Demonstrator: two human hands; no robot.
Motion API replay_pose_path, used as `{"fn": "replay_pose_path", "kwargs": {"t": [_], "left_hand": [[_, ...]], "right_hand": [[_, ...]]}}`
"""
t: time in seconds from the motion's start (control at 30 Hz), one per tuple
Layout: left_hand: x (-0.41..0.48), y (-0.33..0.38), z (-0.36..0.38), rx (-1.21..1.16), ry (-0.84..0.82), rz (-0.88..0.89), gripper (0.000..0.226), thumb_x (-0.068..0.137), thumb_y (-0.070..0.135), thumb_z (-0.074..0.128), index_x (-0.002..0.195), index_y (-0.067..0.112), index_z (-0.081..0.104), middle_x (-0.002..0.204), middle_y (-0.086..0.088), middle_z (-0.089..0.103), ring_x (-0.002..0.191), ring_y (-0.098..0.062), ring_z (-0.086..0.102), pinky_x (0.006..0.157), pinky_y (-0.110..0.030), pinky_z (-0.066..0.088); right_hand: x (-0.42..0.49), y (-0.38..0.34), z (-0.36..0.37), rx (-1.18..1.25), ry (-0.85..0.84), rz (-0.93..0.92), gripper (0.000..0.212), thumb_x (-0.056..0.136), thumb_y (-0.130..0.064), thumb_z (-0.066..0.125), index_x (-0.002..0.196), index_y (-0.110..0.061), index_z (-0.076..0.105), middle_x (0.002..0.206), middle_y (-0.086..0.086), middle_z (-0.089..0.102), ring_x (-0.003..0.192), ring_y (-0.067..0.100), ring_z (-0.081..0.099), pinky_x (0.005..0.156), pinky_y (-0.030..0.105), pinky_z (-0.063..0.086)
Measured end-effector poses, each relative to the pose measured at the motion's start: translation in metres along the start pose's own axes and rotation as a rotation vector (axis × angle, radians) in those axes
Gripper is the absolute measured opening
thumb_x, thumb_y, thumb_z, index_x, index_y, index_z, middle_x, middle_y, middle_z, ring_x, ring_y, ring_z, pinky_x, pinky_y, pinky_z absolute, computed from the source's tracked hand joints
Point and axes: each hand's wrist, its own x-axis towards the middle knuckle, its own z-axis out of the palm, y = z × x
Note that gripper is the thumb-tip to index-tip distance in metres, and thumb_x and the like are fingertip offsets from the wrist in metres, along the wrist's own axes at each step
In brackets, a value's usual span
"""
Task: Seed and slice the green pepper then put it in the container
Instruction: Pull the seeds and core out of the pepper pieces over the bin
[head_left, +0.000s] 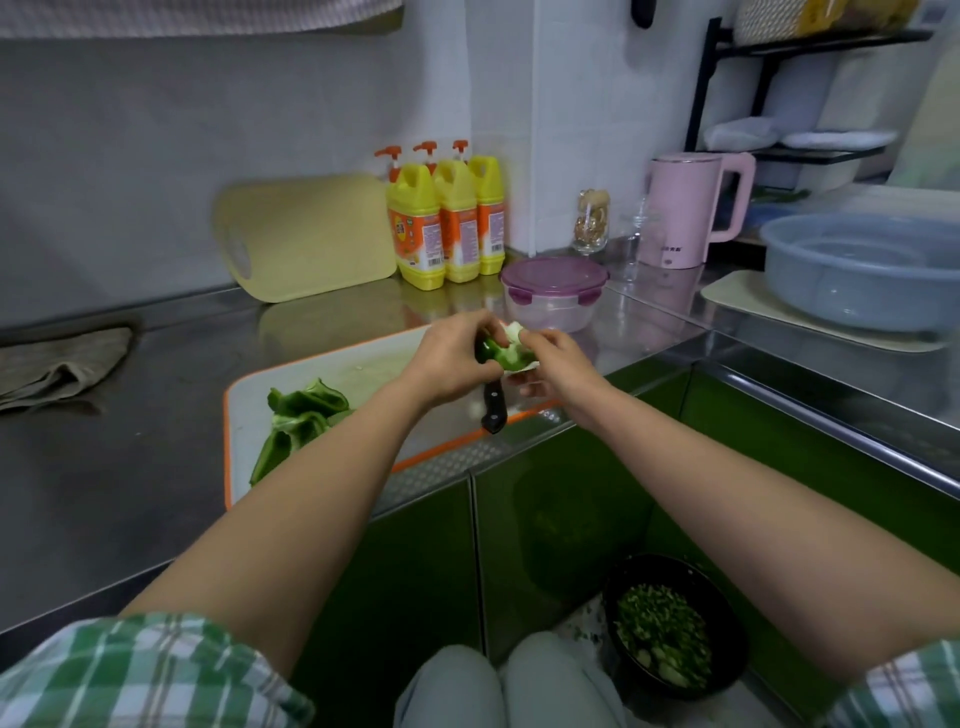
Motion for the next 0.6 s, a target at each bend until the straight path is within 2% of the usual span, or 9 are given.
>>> {"fn": "replay_pose_path", "kwargs": {"t": [0.07, 0.17, 0.3, 0.37, 0.43, 0.5, 0.57, 0.6], "left_hand": [[-0.004, 0.013, 0.006, -0.052, -0.040, 0.039, 0.029, 0.068, 0.008, 0.072, 0.093, 0.018, 0.064, 0.076, 0.011, 0.056, 0.065, -0.005, 0.048, 0.061, -0.025, 0.037], [-0.008, 0.029, 0.020, -0.114, -0.057, 0.069, 0.030, 0.067, 0.007, 0.070, 0.094, 0.019, 0.064, 0.086, -0.001, 0.063, 0.074, -0.015, 0.056, 0.068, -0.032, 0.047], [-0.010, 0.049, 0.051, -0.318, -0.103, -0.012, 0.042, 0.077, 0.004, 0.067, 0.117, 0.015, 0.058, 0.100, -0.005, 0.063, 0.090, -0.020, 0.061, 0.079, -0.032, 0.052], [-0.010, 0.066, 0.072, -0.488, -0.137, -0.122, 0.045, 0.085, 0.004, 0.062, 0.128, 0.009, 0.050, 0.112, -0.009, 0.058, 0.094, -0.023, 0.060, 0.085, -0.038, 0.054], [-0.010, 0.086, 0.094, -0.703, -0.122, -0.298, 0.037, 0.093, 0.009, 0.055, 0.128, 0.003, 0.048, 0.118, -0.016, 0.056, 0.094, -0.025, 0.062, 0.081, -0.037, 0.055], [-0.010, 0.104, 0.115, -0.936, -0.142, -0.481, 0.025, 0.096, 0.018, 0.048, 0.113, 0.001, 0.055, 0.110, -0.020, 0.062, 0.088, -0.027, 0.065, 0.073, -0.034, 0.057], [-0.015, 0.116, 0.135, -1.119, -0.221, -0.617, 0.025, 0.097, 0.026, 0.047, 0.098, 0.005, 0.061, 0.092, -0.015, 0.066, 0.079, -0.026, 0.068, 0.065, -0.034, 0.059], [-0.018, 0.120, 0.145, -1.166, -0.247, -0.660, 0.024, 0.098, 0.025, 0.049, 0.095, 0.005, 0.062, 0.090, -0.015, 0.067, 0.075, -0.026, 0.068, 0.062, -0.032, 0.060]], "right_hand": [[-0.013, -0.002, -0.012, 0.050, -0.013, 0.014, 0.042, 0.094, -0.028, 0.057, 0.128, -0.008, 0.042, 0.106, 0.012, 0.061, 0.070, 0.022, 0.064, 0.053, 0.027, 0.049], [-0.031, 0.003, -0.037, 0.064, -0.024, 0.007, 0.044, 0.090, -0.024, 0.065, 0.125, -0.003, 0.050, 0.104, 0.015, 0.062, 0.069, 0.020, 0.061, 0.056, 0.025, 0.049], [-0.049, 0.015, -0.073, 0.146, 0.075, -0.007, 0.039, 0.091, -0.016, 0.062, 0.126, -0.002, 0.049, 0.108, 0.016, 0.061, 0.079, 0.021, 0.062, 0.057, 0.025, 0.050], [-0.056, 0.023, -0.090, 0.173, 0.145, -0.014, 0.041, 0.089, -0.015, 0.064, 0.126, -0.002, 0.050, 0.113, 0.019, 0.060, 0.084, 0.022, 0.063, 0.058, 0.025, 0.050], [-0.064, 0.031, -0.107, 0.200, 0.210, -0.018, 0.041, 0.088, -0.014, 0.064, 0.125, -0.002, 0.050, 0.113, 0.020, 0.061, 0.083, 0.022, 0.062, 0.058, 0.026, 0.049], [-0.071, 0.039, -0.123, 0.217, 0.273, -0.010, 0.040, 0.089, -0.013, 0.064, 0.124, -0.002, 0.050, 0.109, 0.017, 0.062, 0.082, 0.021, 0.061, 0.058, 0.026, 0.049], [-0.078, 0.049, -0.136, 0.201, 0.316, 0.009, 0.039, 0.089, -0.012, 0.063, 0.124, -0.002, 0.050, 0.109, 0.016, 0.062, 0.082, 0.020, 0.062, 0.058, 0.025, 0.050], [-0.081, 0.055, -0.141, 0.179, 0.325, 0.021, 0.039, 0.089, -0.012, 0.063, 0.125, -0.002, 0.050, 0.111, 0.017, 0.061, 0.084, 0.021, 0.063, 0.058, 0.025, 0.050]]}}
